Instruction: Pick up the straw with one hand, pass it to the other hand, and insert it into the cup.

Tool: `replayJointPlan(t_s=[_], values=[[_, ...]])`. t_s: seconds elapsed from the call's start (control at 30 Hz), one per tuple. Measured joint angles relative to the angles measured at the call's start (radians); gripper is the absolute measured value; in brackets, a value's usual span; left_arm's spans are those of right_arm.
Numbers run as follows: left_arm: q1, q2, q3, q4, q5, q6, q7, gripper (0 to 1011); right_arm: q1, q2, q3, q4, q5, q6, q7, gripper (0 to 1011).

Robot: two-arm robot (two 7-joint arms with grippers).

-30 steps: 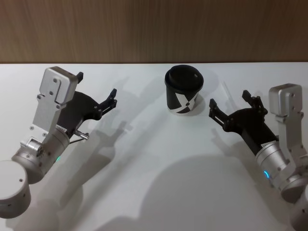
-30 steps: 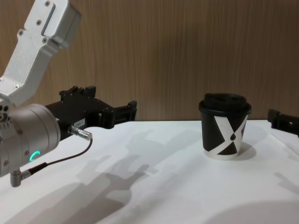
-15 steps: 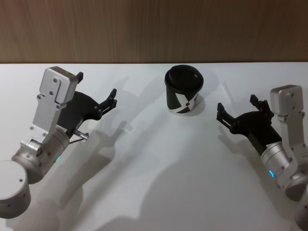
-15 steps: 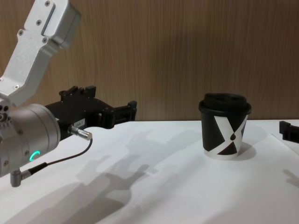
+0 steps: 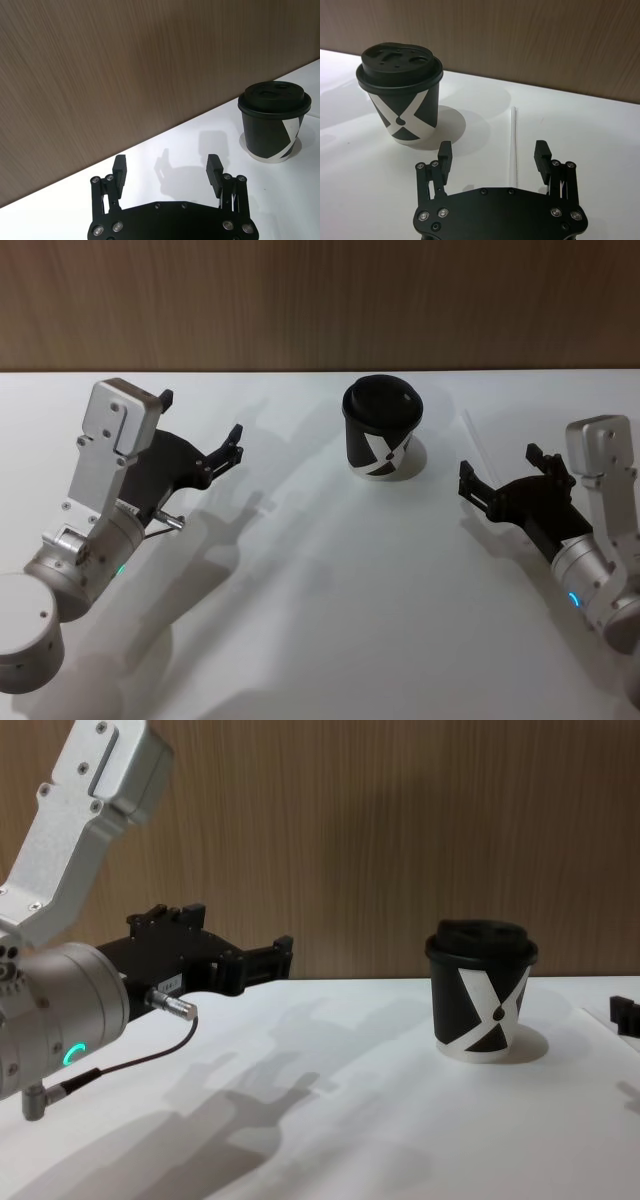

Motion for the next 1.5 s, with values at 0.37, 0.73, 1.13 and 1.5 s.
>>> replayJointPlan(t_s=[0.37,0.73,1.13,1.5], values=[[0.0,0.0,0.0,0.0,0.0,0.0,0.0,1003,-0.006,0.008,0.009,0.0,-0.001,0.033,0.016,1001],[0.0,0.0,0.0,0.0,0.0,0.0,0.0,1003,-0.014,0.01,0.016,0.005,-0.004,0.048,0.033,1001],[0.0,0.0,0.0,0.0,0.0,0.0,0.0,1003,-0.018,0.007,0.03,0.018,-0.001,0.057,0.053,1001],[0.0,0.0,0.0,0.0,0.0,0.0,0.0,1003,-0.017,-0.001,0.043,0.03,0.007,0.066,0.067,1001]])
